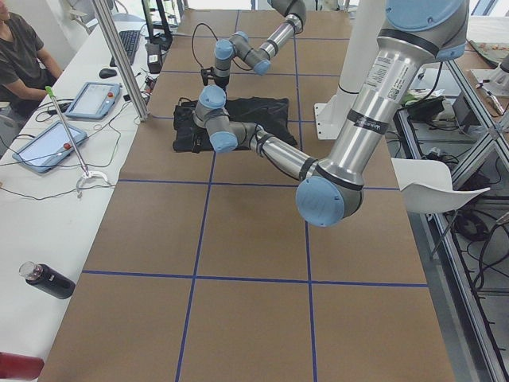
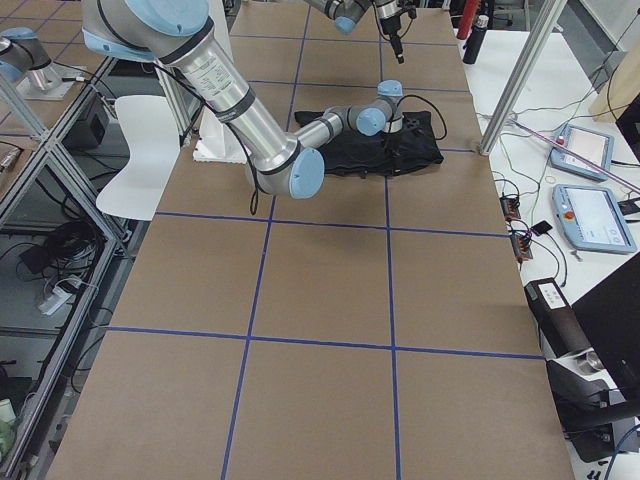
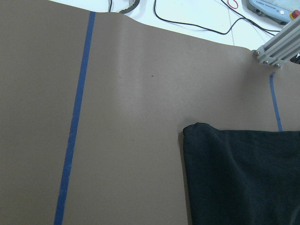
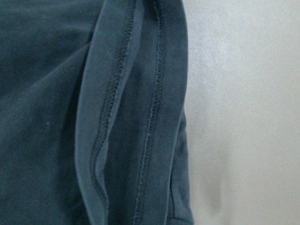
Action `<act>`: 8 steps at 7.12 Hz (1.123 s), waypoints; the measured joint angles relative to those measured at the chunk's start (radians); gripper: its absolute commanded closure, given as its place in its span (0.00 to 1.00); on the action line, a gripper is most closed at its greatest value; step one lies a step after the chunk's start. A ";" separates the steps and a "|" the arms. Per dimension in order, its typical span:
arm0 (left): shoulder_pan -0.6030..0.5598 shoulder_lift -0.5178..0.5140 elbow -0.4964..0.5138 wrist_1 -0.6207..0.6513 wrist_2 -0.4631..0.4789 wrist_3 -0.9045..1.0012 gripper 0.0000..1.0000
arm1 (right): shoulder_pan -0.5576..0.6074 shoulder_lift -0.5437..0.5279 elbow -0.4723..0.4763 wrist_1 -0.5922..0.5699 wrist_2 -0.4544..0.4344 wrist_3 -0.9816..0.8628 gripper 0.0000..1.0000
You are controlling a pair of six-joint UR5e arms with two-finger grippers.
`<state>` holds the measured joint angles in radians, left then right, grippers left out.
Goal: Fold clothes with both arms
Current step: 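Raise the right gripper off the shirt and move it farther from the robot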
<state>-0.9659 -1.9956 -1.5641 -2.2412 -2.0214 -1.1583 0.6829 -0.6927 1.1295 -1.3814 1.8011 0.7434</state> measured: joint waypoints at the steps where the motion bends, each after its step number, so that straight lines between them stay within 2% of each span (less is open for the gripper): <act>1: 0.000 0.000 0.000 0.000 0.000 0.000 0.00 | 0.008 0.004 -0.019 0.024 0.006 0.000 0.00; 8: 0.000 0.007 -0.018 0.002 0.001 0.000 0.00 | 0.030 0.046 -0.060 0.040 0.027 -0.003 0.00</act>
<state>-0.9664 -1.9889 -1.5823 -2.2387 -2.0203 -1.1583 0.7129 -0.6472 1.0692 -1.3412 1.8285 0.7407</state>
